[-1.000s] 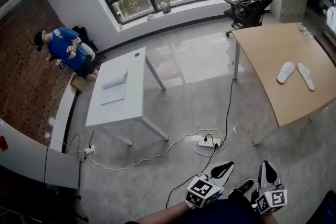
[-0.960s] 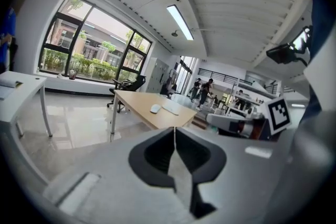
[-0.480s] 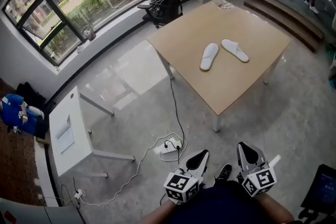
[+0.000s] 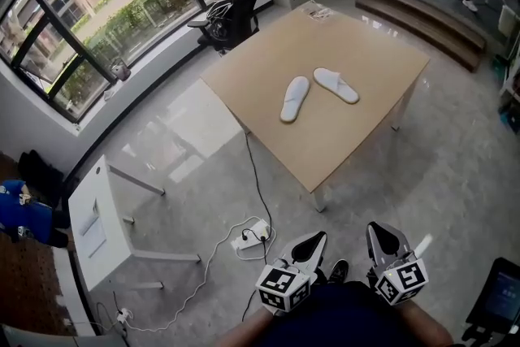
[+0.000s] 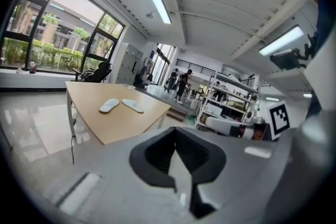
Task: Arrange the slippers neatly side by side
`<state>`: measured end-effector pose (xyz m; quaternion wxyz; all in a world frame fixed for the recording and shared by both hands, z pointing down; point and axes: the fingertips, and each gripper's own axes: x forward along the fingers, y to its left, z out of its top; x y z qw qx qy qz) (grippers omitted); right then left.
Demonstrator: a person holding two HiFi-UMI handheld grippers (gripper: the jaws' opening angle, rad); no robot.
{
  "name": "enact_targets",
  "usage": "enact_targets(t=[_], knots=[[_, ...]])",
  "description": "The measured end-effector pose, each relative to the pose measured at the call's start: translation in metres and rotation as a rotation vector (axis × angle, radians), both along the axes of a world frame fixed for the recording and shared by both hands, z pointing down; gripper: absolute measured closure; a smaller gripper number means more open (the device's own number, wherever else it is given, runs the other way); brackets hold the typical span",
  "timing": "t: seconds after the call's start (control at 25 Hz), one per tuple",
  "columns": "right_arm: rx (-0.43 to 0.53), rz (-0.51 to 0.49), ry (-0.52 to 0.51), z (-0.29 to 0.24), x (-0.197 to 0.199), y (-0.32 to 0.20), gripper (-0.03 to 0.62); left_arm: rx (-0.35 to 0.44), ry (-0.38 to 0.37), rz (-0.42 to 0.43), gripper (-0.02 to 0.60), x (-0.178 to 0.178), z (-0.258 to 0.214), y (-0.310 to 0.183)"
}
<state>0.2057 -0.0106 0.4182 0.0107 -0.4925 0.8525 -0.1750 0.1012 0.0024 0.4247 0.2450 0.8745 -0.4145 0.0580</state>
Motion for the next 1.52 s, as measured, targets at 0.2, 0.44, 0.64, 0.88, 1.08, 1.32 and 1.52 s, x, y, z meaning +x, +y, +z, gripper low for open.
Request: enact_targets(t=[0.2, 0.44, 0.64, 0.88, 1.08, 1.32, 1.52], knots=[[-0.016, -0.006, 0.001, 0.006, 0.008, -0.018, 0.585, -0.009, 0.001, -0.014, 0.578, 0.006, 0.002, -0.019], [-0.021, -0.02, 0.008, 0.019, 0.009, -0.059, 0.585, -0.016, 0.004, -0.032, 0.578, 0.006, 0.016, -0.059], [-0.009, -0.003, 0.029, 0.02, 0.012, -0.101, 0.585, -0.007, 0.008, -0.035, 0.578, 0.004, 0.017, -0.106], [-0.013, 0.012, 0.043, 0.015, 0.002, -0.159, 0.585, 0.004, 0.027, -0.035, 0.578, -0.011, 0.01, -0.165], [-0.034, 0.004, 0.049, 0.017, -0.019, -0.209, 0.585, -0.013, 0.043, -0.042, 0.578, -0.034, 0.013, -0.216], [-0.051, 0.006, 0.074, 0.016, -0.044, -0.259, 0.585, -0.013, 0.063, -0.047, 0.578, -0.066, 0.025, -0.264], [-0.063, 0.002, 0.073, 0.018, -0.064, -0.299, 0.585, -0.011, 0.044, -0.064, 0.576, -0.092, 0.033, -0.305]])
